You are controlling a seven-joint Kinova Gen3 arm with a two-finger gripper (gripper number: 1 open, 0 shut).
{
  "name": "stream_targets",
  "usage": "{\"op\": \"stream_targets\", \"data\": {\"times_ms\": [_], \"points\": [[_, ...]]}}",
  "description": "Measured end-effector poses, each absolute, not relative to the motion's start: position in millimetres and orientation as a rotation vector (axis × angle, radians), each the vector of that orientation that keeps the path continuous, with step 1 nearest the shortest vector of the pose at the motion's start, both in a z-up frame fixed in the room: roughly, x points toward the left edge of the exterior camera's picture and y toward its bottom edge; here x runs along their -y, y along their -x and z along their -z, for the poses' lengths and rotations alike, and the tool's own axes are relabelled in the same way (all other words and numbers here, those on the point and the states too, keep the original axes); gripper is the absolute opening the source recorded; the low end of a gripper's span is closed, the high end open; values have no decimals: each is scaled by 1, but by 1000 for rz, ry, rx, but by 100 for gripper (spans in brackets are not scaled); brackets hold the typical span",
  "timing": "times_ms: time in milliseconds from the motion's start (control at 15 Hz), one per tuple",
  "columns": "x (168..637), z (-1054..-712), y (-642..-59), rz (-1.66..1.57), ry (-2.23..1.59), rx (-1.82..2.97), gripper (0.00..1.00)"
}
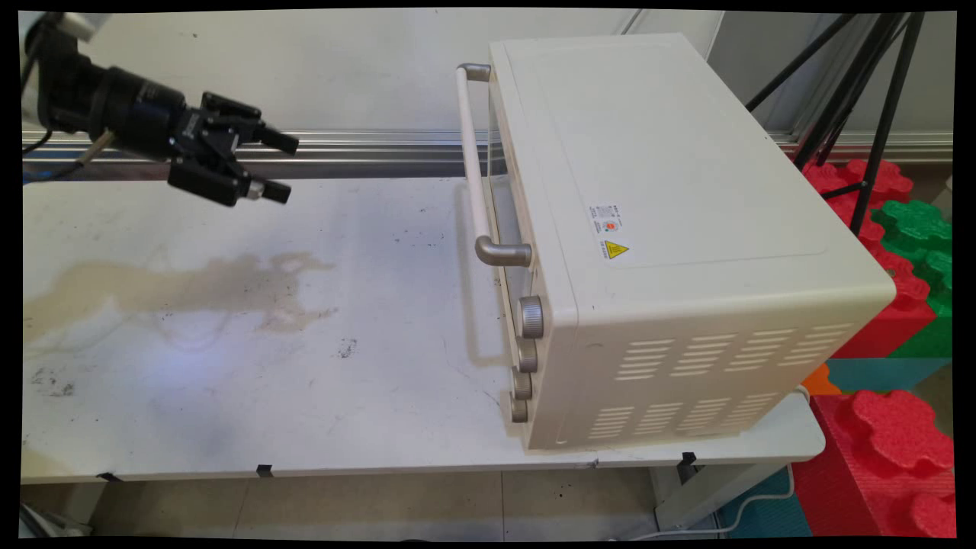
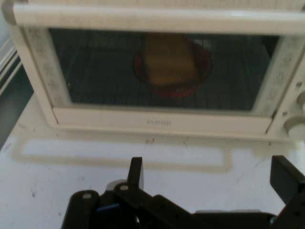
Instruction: Open the oven
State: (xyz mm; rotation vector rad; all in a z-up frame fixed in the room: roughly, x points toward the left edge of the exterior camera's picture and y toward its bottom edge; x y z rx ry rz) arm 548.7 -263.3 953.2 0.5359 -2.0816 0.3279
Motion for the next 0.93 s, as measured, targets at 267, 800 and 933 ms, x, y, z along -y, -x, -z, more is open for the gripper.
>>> {"op": "stream_targets", "data": {"times_ms": [267, 800, 933], "points": [[267, -967, -540, -325, -524, 2031, 100], [285, -986, -512, -330, -485, 1946, 100], [292, -986, -501, -333, -477, 1930, 100]]}}
